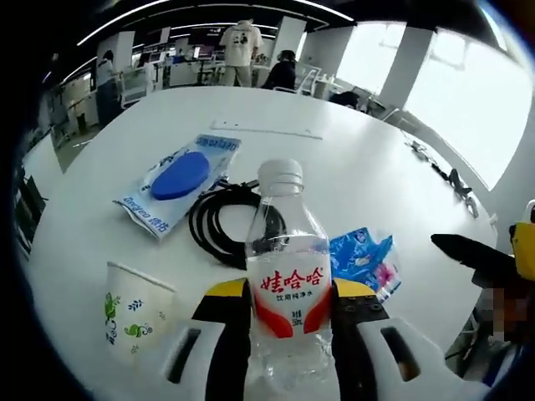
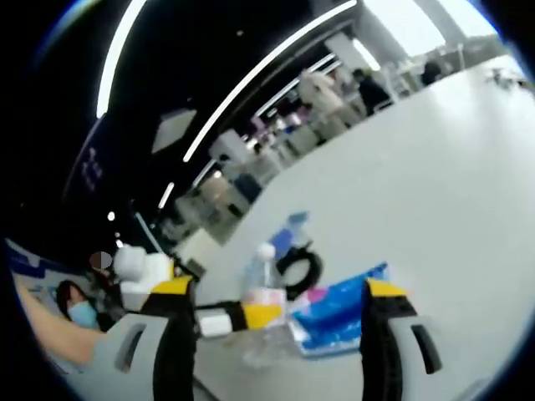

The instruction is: Arrange the tabletop items into an orderly group along one side of the table until the central work area is clear of visible clutter.

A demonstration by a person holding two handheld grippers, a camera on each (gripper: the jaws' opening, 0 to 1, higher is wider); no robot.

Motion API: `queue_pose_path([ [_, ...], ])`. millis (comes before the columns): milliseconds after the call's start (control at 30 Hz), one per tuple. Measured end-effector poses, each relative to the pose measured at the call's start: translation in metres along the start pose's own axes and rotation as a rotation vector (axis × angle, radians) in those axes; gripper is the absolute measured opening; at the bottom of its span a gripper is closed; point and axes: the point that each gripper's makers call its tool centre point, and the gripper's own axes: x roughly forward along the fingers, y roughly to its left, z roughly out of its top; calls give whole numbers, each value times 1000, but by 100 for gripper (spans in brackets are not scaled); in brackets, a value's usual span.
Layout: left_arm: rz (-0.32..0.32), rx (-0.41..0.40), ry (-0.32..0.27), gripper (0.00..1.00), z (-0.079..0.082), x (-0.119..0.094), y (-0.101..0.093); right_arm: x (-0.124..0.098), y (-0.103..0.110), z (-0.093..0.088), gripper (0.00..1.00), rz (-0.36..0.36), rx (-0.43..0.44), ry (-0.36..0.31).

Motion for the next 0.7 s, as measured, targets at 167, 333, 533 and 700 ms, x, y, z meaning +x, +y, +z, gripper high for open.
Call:
queue_pose_path([
  [167, -6, 44, -16, 34, 2, -4, -1, 11, 4, 1, 79, 18, 4, 8],
  [333, -10, 75, -34, 34, 4, -7, -1, 33, 11, 6, 79, 53, -1, 21],
  [533, -10, 103, -49, 34, 6, -11, 0, 61, 23, 5, 79, 97, 0, 43],
  [700, -13, 120, -51, 34, 6, -12, 1, 80, 37, 3, 79, 140, -22, 64],
])
